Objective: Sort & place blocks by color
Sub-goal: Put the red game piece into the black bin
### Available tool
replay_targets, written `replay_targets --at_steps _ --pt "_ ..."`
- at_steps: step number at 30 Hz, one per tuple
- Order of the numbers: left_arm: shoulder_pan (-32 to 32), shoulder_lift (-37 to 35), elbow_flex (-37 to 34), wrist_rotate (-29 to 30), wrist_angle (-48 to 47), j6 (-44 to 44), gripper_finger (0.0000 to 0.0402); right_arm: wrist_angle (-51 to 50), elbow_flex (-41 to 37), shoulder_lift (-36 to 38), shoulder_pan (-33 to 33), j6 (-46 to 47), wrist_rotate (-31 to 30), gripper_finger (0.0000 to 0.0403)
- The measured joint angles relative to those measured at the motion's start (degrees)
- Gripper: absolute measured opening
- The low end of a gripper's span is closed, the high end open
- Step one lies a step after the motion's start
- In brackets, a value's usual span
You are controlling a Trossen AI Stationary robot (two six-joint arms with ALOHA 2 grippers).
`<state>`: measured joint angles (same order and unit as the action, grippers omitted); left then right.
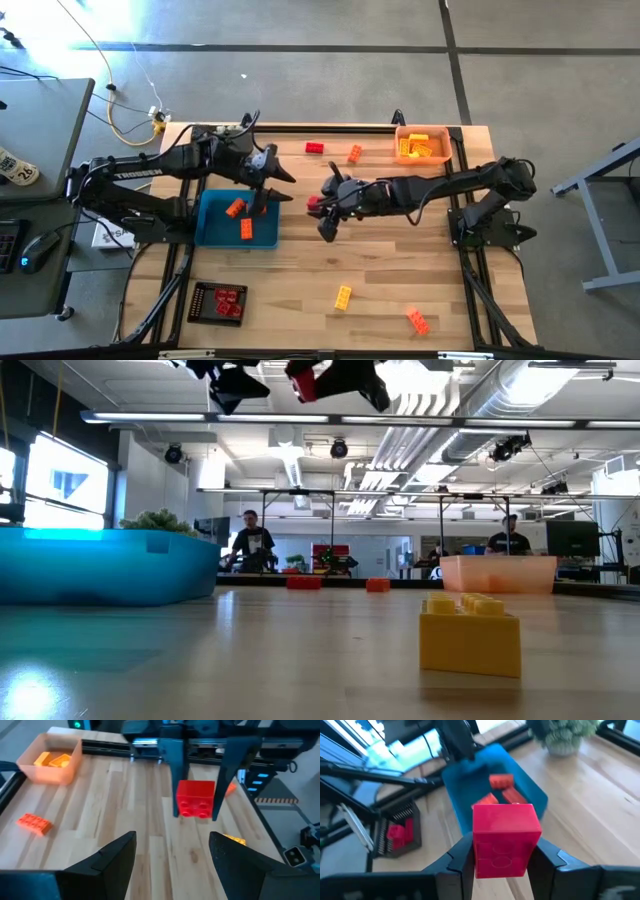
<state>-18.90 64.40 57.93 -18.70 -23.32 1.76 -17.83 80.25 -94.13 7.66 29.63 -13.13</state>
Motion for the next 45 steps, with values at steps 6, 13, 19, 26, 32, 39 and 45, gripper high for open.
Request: replay_targets --at_steps 6,13,19,26,32,39,45 --pt "2.0 0.0 0.0 0.0 2.7 0.0 0.0239 4.2 0.0 0.0 -0.6 -2.5 2.6 0.0112" --pt "3.7 0.0 0.0 -2.6 5.2 0.0 0.0239 8.4 0.0 0.0 -0.6 -5.4 2.8 0.0112" --pt "4.5 0.0 0.0 -3.2 8.1 -1.7 0.0239 11.7 0.0 0.0 -0.6 -7.7 3.1 0.0112" --pt "4.5 0.0 0.0 -3.0 11.1 -5.6 0.0239 15.0 0.0 0.0 -0.6 -9.2 4.2 0.0112" --pt "4.5 0.0 0.0 -3.2 12.5 -6.2 0.0239 17.4 0.0 0.0 -0.9 -10.4 4.3 0.0112" --pt "4.5 0.0 0.0 -2.8 16.4 -7.8 0.0239 18.4 0.0 0.0 -2.3 -9.0 4.6 0.0112" --pt "4.3 0.9 0.0 -2.7 16.5 -9.1 0.0239 18.7 0.0 0.0 -2.8 -9.0 4.8 0.0112"
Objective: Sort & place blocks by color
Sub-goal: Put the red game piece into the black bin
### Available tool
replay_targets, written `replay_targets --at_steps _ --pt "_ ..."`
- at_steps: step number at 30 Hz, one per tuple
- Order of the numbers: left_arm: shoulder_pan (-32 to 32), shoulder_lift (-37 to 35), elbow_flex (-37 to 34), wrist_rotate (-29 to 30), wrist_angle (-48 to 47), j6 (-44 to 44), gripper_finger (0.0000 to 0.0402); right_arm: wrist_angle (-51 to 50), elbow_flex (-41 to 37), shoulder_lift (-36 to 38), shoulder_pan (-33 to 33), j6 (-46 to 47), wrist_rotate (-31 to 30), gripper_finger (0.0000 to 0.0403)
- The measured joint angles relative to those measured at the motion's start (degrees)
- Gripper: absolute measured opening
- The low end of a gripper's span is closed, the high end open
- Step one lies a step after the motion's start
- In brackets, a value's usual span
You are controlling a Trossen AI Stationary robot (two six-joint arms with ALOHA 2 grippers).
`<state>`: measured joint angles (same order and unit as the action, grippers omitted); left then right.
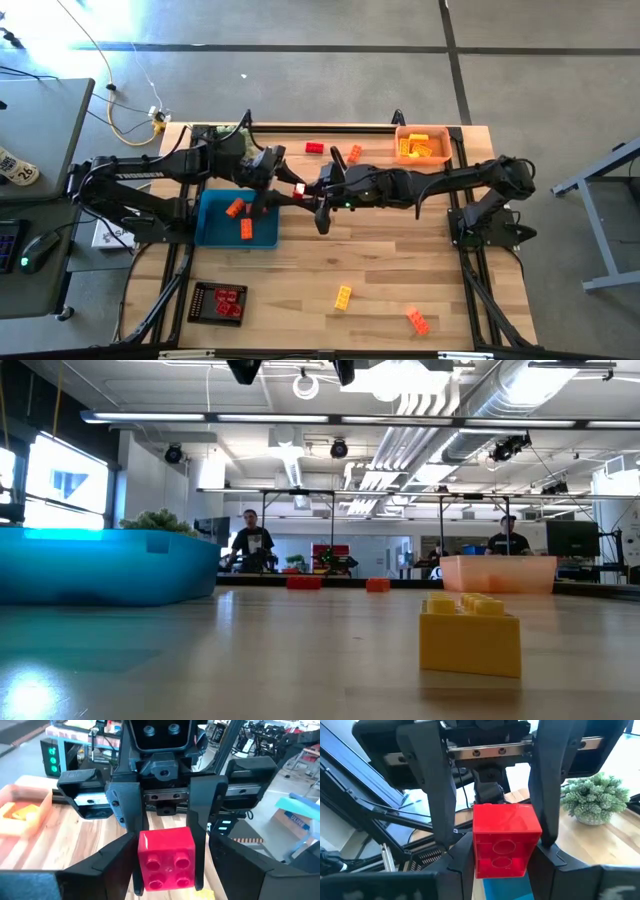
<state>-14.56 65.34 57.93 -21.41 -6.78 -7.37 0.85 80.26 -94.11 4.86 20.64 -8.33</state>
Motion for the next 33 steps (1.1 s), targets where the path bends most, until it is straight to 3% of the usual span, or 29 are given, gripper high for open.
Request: replay_targets --at_steps 10,21,33 --pt "-0.5 1.9 0.1 -0.3 1.0 -0.6 0.0227 -0.7 -0.1 0.0 0.0 0.0 0.2 0.0112" --pt "-0.5 2.1 0.1 -0.2 0.7 1.4 0.0114 -1.7 -0.1 0.0 0.0 -1.0 0.3 0.0112" --pt "-0.5 2.1 0.1 -0.2 0.7 2.0 0.0114 -1.9 -0.1 0.0 0.0 -1.5 0.0 0.0131"
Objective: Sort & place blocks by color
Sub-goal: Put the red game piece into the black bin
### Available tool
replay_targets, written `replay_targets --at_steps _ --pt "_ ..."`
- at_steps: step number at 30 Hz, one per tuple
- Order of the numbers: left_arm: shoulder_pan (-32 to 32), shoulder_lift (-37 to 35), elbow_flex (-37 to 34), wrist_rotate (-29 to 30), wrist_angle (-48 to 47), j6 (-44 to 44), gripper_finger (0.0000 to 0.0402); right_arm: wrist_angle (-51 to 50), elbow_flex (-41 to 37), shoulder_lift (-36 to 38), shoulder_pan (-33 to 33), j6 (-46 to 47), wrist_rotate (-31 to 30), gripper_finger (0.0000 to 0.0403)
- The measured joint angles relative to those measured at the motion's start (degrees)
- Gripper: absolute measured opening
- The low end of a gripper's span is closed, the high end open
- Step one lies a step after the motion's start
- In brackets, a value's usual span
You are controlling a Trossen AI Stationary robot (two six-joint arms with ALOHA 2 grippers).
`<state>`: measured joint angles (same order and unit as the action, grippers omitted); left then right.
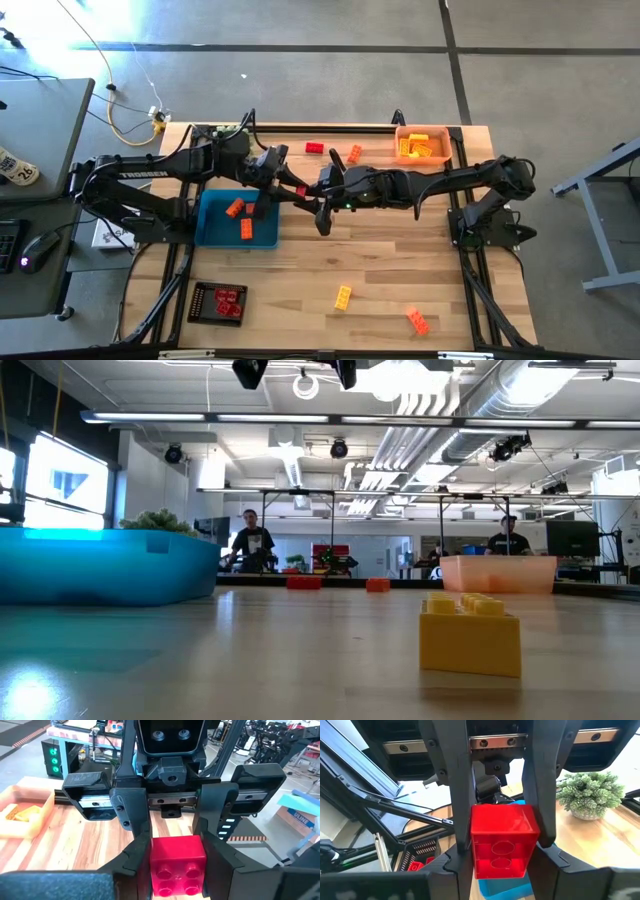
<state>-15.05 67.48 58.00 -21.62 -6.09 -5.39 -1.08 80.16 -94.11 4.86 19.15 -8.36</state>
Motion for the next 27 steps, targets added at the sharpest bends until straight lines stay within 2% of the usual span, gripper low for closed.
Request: replay_targets --at_steps 5,16,27 --pt "0.0 0.0 0.0 -0.1 0.1 -0.2 0.0114 0.0 0.0 0.0 0.0 0.0 0.0 0.0144" --pt "0.0 0.1 -0.1 0.0 -0.6 1.1 0.0114 -2.5 0.0 0.0 0.0 0.0 -1.6 0.0219" --pt "0.0 0.2 -0.2 2.9 -5.3 5.1 0.0114 -4.4 0.4 0.0 0.0 0.3 -1.6 0.0227"
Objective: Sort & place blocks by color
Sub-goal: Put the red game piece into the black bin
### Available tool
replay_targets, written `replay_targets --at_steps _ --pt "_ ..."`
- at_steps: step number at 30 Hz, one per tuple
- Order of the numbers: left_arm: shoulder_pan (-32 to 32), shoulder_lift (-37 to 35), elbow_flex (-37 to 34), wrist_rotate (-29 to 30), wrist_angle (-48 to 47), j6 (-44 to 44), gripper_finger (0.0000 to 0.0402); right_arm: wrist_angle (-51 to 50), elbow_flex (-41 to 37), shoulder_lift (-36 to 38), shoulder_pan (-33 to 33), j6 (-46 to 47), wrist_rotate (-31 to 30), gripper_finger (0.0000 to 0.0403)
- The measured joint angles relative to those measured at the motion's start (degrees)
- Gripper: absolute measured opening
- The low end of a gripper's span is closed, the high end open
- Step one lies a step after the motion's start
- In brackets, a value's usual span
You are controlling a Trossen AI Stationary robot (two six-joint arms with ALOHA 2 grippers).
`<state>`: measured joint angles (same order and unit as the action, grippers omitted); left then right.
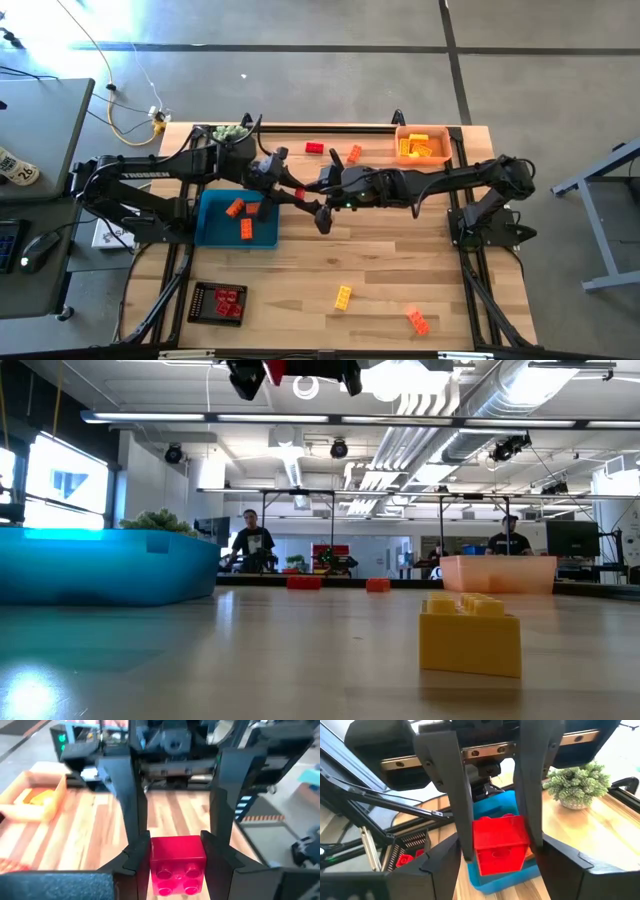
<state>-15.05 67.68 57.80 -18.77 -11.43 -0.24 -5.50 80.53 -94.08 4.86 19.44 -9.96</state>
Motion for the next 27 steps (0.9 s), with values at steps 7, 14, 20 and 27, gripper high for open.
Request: replay_targets --at_steps 7,14,20,27 --pt "0.0 0.0 0.0 1.6 -4.8 1.1 0.0114 -1.8 0.0 0.0 0.0 0.0 -0.1 0.0227" --pt "0.3 0.0 0.0 5.0 -7.7 1.2 0.0114 -2.6 -0.1 0.0 0.0 -0.2 0.0 0.0227" --pt "0.3 -0.1 0.0 6.2 -9.3 0.6 0.0114 -4.7 -0.1 0.0 0.0 -0.4 0.1 0.0227" --pt "1.8 -0.1 0.1 7.5 -11.3 -0.5 0.0114 -7.4 -0.2 0.0 0.0 -1.8 -1.1 0.0227"
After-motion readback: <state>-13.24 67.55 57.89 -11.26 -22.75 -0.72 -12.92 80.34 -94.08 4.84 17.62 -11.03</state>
